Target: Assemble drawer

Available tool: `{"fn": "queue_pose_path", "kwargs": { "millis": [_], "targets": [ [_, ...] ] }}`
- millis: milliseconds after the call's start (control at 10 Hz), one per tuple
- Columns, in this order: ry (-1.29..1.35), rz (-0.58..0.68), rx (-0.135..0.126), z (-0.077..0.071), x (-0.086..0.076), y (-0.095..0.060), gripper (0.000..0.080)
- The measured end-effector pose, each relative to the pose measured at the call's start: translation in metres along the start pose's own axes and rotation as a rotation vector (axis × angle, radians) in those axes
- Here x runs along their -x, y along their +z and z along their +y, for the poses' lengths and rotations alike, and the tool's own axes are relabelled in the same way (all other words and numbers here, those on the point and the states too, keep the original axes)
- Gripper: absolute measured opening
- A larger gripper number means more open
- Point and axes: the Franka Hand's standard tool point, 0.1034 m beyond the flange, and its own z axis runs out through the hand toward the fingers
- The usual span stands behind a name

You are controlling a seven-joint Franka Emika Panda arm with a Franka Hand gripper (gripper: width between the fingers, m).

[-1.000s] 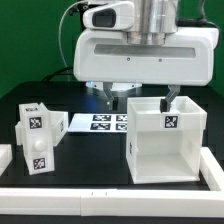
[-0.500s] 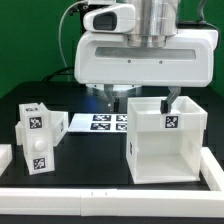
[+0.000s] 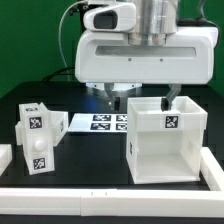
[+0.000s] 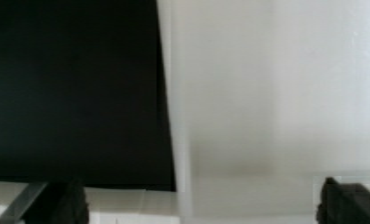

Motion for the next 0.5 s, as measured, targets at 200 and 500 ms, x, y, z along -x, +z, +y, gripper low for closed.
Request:
{"fn": "queue_pose_path", "kwargs": {
  "millis": [200,500],
  "targets": [
    [-0.021,0.012,-0.008,0.015,0.008,0.007,0.0649],
    [-0.02,0.033,-0.003,0.009,0.013,0.025,0.0649]
  ]
}}
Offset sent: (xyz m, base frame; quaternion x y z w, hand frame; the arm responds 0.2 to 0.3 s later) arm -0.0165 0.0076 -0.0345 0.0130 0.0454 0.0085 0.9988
